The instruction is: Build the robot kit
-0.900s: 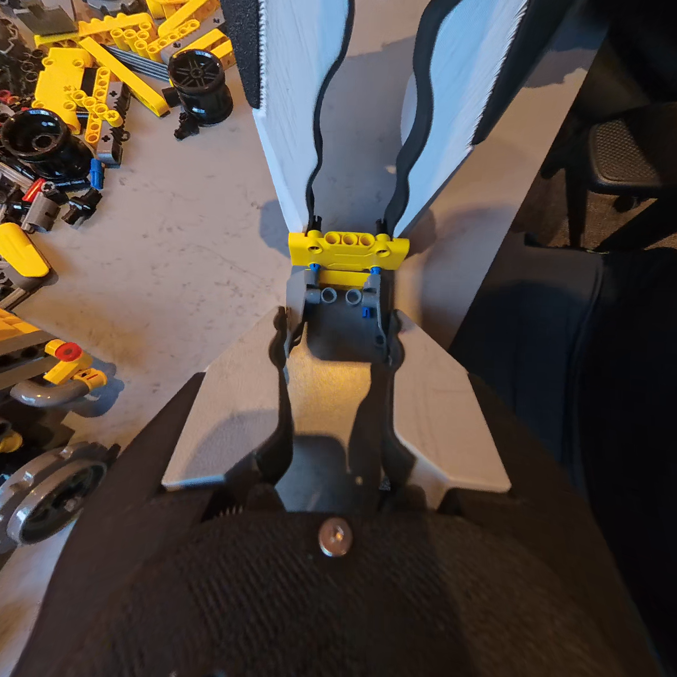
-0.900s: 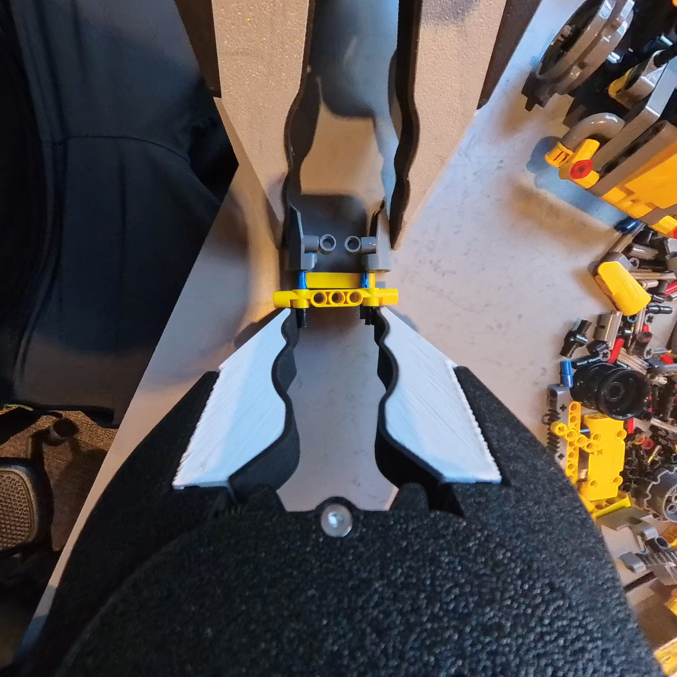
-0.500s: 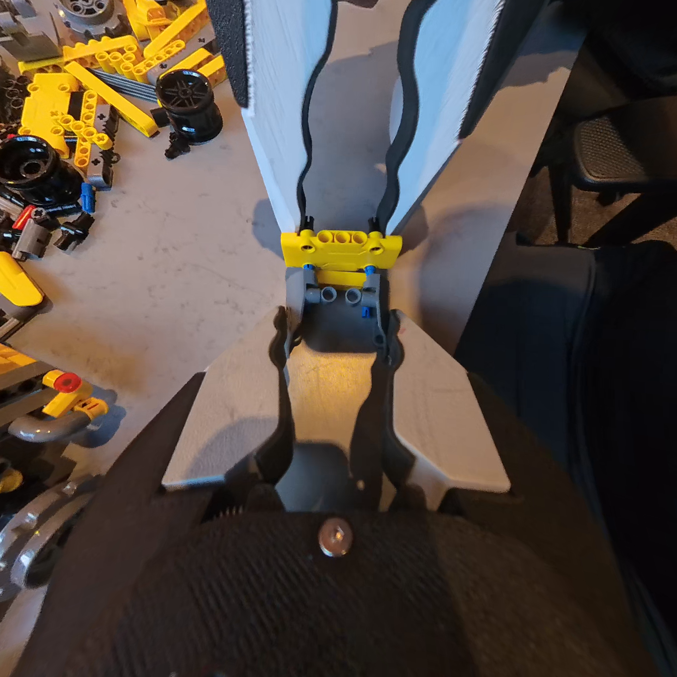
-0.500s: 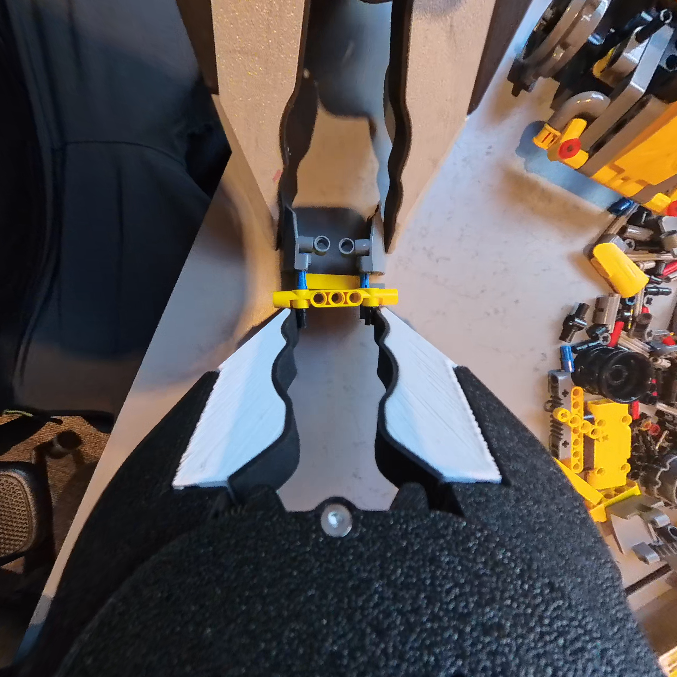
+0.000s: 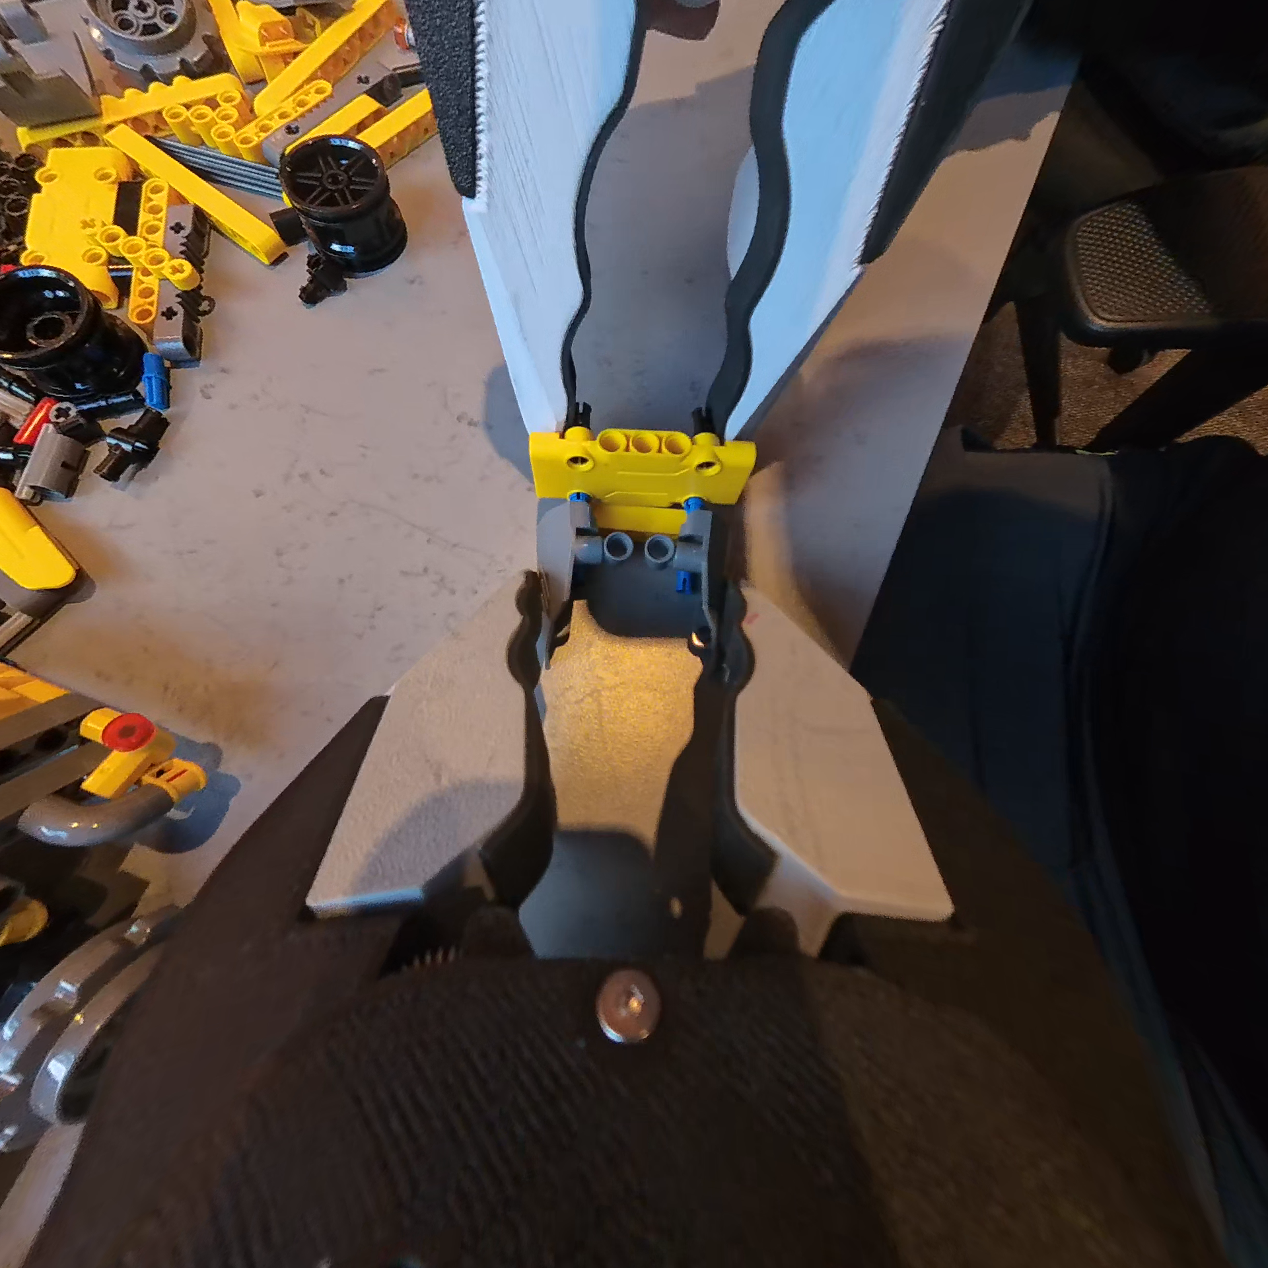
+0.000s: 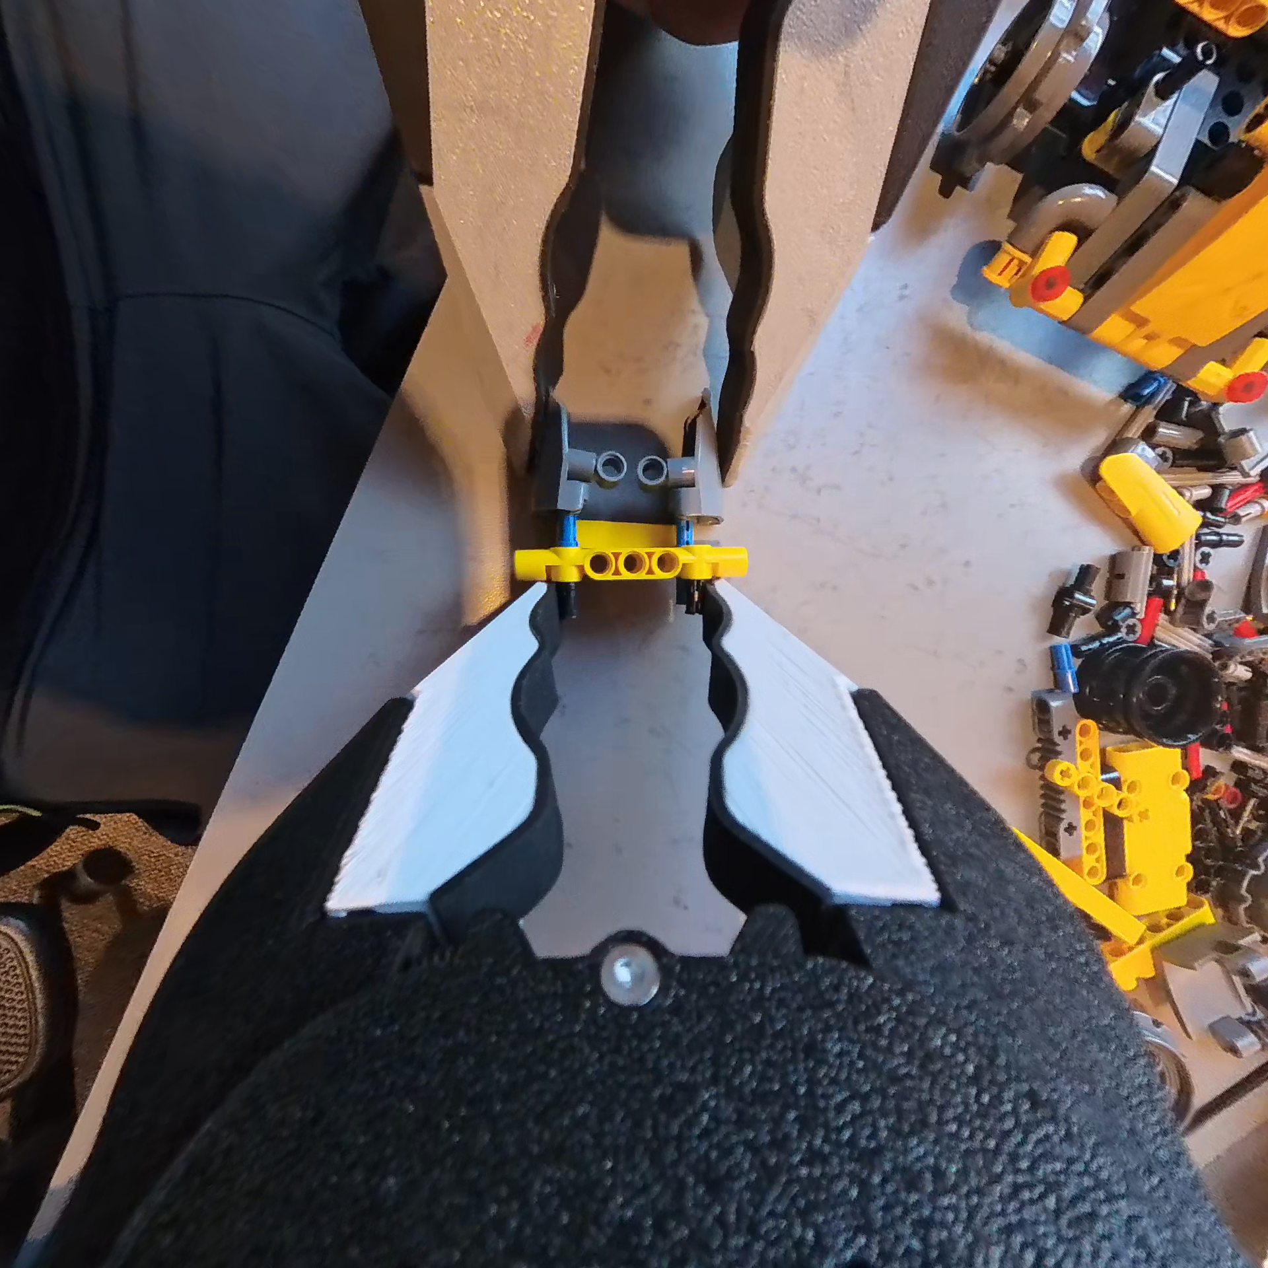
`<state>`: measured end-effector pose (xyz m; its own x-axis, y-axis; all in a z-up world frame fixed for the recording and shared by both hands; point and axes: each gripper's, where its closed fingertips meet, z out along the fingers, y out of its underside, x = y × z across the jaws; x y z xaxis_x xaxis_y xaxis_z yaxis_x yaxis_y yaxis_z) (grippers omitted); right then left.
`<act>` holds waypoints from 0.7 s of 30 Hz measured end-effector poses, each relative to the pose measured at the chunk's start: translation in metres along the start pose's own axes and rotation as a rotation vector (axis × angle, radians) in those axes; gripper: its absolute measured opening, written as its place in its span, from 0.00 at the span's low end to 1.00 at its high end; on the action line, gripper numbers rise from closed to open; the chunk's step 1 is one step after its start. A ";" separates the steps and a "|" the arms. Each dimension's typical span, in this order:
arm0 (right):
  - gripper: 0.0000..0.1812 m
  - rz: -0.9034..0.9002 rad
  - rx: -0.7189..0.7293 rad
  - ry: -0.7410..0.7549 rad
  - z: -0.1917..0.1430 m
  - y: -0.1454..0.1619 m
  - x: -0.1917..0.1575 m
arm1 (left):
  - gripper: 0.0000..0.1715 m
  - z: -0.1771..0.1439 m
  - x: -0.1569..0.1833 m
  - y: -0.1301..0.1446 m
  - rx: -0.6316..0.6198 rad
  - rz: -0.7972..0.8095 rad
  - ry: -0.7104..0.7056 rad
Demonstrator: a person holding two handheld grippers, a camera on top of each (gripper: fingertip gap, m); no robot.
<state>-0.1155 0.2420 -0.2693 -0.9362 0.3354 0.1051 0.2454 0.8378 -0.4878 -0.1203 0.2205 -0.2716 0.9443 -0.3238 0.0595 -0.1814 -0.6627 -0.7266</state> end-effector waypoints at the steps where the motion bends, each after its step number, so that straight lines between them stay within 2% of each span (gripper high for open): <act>1: 0.22 -0.002 0.004 0.003 0.000 0.000 0.000 | 0.30 0.000 0.000 0.000 0.000 0.003 -0.002; 21: 0.22 -0.143 -0.059 0.010 0.001 -0.001 0.001 | 0.30 0.000 0.000 0.000 -0.002 0.016 -0.014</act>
<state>-0.1171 0.2406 -0.2695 -0.9602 0.2147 0.1786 0.1242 0.9010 -0.4156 -0.1202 0.2200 -0.2719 0.9449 -0.3250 0.0388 -0.1968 -0.6589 -0.7261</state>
